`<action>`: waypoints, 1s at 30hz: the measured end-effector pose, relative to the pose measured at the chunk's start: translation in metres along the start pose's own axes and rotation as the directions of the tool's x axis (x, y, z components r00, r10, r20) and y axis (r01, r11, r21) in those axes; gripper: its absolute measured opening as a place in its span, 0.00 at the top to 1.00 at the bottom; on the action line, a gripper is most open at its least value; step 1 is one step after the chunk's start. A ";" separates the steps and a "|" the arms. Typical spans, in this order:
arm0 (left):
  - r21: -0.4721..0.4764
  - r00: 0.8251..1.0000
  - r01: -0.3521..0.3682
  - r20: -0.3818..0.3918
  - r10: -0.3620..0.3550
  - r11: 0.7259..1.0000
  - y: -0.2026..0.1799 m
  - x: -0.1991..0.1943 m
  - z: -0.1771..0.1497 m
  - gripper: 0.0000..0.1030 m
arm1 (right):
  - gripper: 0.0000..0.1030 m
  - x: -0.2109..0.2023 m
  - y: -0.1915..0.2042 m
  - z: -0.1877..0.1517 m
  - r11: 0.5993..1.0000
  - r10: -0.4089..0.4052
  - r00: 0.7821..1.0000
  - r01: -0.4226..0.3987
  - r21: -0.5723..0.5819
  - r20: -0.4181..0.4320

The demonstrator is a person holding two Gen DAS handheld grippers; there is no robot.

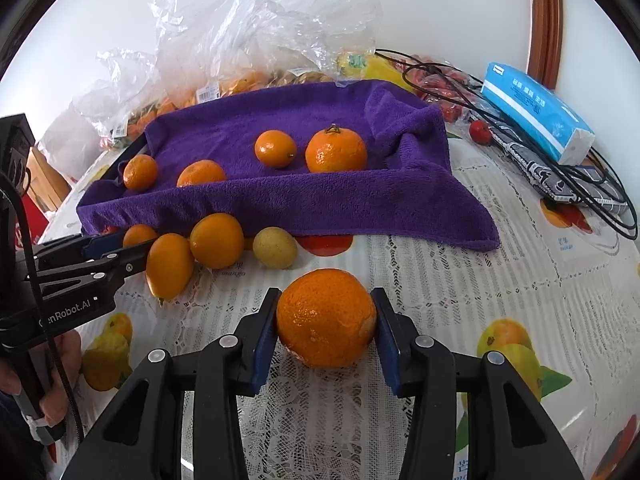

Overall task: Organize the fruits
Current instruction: 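Move the left tool to a small orange while the right tool holds the large orange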

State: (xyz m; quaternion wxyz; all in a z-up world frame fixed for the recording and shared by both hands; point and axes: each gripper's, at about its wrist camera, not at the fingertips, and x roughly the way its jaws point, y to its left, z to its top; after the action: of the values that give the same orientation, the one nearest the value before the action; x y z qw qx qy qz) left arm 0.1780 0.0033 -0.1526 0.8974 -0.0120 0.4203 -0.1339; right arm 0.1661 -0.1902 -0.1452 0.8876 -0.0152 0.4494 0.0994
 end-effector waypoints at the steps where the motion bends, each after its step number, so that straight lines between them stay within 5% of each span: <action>1: -0.002 1.000 0.002 0.000 -0.002 1.000 0.000 0.000 0.000 0.65 | 0.55 0.000 0.001 0.000 1.000 -0.005 1.000 0.005 -0.006 -0.001; 11: -0.045 1.000 -0.017 0.025 0.018 0.999 0.006 -0.007 0.000 0.66 | 0.57 -0.001 -0.001 0.001 1.000 -0.008 1.000 0.008 -0.002 0.001; 24: -0.035 0.997 0.049 0.055 -0.047 0.998 0.003 -0.024 0.002 0.77 | 0.58 -0.010 -0.005 -0.003 0.999 -0.031 0.999 0.031 0.029 0.021; 27: -0.057 0.997 0.067 0.045 -0.065 0.996 0.006 -0.022 0.003 0.74 | 0.58 -0.008 -0.004 -0.006 0.999 -0.037 0.999 0.037 0.030 0.005; 30: -0.086 0.997 0.079 0.023 -0.077 0.993 0.009 -0.017 0.003 0.62 | 0.58 -0.008 -0.002 -0.006 0.999 -0.044 0.999 0.043 0.028 0.007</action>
State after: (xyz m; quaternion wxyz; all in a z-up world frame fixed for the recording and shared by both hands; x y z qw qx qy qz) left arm 0.1723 0.0160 -0.1389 0.8942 -0.0687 0.4160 -0.1504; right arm 0.1571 -0.1942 -0.1428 0.8914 -0.0124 0.4470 0.0739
